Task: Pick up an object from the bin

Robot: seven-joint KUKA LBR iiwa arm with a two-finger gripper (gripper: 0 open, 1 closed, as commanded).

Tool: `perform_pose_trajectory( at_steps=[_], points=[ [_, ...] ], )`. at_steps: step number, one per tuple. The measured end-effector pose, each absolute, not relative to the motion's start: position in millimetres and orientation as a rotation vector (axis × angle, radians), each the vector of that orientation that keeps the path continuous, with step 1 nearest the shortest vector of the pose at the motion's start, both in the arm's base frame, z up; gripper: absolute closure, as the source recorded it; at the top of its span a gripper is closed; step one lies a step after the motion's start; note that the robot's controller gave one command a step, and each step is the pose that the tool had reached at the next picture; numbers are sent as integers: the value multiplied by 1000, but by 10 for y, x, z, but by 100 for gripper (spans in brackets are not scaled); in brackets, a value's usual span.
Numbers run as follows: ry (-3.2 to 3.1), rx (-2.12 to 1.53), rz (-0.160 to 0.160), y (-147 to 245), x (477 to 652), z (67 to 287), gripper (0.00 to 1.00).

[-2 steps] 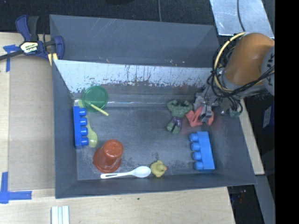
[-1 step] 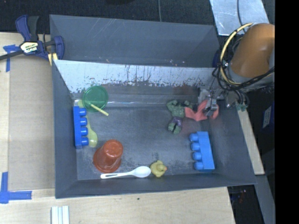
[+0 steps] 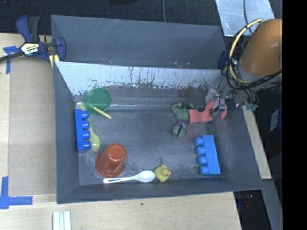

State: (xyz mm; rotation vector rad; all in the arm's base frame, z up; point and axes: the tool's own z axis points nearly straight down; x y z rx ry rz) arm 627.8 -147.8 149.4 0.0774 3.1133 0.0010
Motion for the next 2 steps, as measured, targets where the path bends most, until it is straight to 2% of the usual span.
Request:
perform_pose_trajectory(
  at_steps=[1,2],
  points=[
    [3107,77,-1,-1483,6289,1621,100],
    [3104,76,-2,-1485,6292,1656,100]
  ],
)
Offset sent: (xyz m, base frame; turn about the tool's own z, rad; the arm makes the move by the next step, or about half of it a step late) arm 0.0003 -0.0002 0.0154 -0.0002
